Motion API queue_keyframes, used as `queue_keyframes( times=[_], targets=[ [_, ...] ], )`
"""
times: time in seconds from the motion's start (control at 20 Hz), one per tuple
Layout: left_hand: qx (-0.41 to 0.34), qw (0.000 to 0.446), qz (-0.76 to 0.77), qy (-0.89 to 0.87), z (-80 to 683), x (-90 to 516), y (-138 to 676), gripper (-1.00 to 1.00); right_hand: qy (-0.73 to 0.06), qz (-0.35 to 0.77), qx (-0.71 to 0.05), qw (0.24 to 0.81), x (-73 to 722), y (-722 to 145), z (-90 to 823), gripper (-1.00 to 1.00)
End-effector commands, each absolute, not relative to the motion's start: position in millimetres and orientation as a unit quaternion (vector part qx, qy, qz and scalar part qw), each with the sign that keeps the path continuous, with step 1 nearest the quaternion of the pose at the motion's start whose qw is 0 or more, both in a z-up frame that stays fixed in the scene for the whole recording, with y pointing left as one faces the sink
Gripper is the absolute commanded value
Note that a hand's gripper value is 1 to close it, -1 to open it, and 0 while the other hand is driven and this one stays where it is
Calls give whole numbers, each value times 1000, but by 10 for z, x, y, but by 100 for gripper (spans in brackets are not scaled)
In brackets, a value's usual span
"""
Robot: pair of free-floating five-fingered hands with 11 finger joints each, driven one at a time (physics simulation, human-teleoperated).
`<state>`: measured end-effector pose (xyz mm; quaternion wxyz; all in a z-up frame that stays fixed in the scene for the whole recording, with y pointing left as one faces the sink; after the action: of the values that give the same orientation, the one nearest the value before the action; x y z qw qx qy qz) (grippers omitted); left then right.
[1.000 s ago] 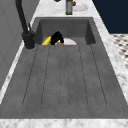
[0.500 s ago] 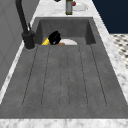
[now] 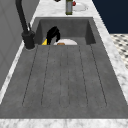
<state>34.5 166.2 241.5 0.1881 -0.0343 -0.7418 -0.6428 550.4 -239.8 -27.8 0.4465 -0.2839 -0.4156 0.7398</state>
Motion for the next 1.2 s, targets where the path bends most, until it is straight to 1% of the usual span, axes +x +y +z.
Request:
queue_keyframes(
  times=[0.0, 0.1, 0.4, 0.7, 1.0, 1.15],
  targets=[
    [-34, 188, -643, -742, 2415, 345, 1662, 0, -398, 750, -289, 443, 5580, -2435, 6, -100],
    [-34, 188, -643, -742, 2415, 345, 1662, 0, -409, 744, -286, 444, 5505, -2433, 179, -100],
    [-34, 188, -643, -742, 2415, 345, 1662, 0, -403, 737, -300, 452, 5210, -2363, 638, -100],
    [-34, 188, -643, -742, 2415, 345, 1662, 0, -395, 725, -345, 446, 4805, -2170, 547, -100],
    [-34, 188, -643, -742, 2415, 345, 1662, 0, -384, 725, -341, 458, 4440, -2018, 578, -100],
    [-34, 188, -643, -742, 2415, 345, 1662, 0, -386, 724, -349, 454, 4286, -2017, 562, -100]
  ],
)
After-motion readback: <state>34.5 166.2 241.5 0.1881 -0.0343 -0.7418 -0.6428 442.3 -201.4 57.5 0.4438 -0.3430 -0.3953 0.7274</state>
